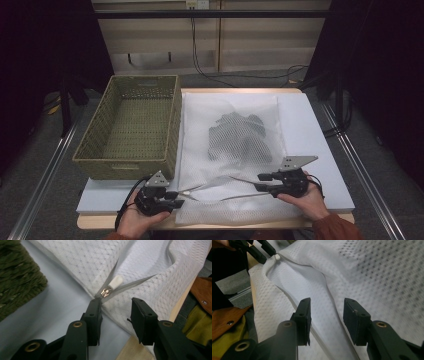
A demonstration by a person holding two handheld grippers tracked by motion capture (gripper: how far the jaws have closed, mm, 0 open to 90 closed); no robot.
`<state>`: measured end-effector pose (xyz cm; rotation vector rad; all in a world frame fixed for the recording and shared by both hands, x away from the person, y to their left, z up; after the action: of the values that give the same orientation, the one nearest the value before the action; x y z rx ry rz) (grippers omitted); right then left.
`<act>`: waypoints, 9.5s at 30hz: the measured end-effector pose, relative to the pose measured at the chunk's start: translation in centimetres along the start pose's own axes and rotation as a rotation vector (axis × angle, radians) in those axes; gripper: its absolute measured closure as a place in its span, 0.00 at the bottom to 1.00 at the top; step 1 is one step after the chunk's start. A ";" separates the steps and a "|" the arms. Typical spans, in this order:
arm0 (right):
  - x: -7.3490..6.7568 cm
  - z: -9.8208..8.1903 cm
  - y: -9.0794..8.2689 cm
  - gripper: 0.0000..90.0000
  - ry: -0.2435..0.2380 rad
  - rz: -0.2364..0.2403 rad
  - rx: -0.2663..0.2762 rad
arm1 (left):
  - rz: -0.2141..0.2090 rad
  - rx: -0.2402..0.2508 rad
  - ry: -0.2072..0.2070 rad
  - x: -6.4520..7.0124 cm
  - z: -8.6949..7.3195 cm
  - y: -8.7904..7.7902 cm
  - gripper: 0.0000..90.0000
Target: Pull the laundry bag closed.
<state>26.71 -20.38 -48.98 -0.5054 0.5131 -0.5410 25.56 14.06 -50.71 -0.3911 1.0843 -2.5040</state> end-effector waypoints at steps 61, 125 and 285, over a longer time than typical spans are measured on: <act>-9.1 6.2 15.3 0.76 -0.058 0.359 -0.202 | 0.039 0.102 0.064 0.6 1.3 -2.3 1.00; -8.9 7.4 13.2 0.98 -0.013 0.358 -0.144 | -0.001 0.138 0.053 0.3 2.9 -1.6 0.98; -4.5 1.8 5.7 0.98 0.008 0.209 -0.165 | 0.053 0.240 -0.018 -1.4 5.5 -2.6 0.95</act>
<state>26.36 -12.93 -49.40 -0.5992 0.6134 -0.3024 28.34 12.80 -45.30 -0.3110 0.7642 -2.5393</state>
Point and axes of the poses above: each handheld gripper's, and its own axes: y roughly forward along the jaws, z roughly out of its top, x roughly to its right, the point moved 5 cm from there along y, roughly forward along the jaws, and after that the axes turned 9 degrees about y, right-handed, at the moved point
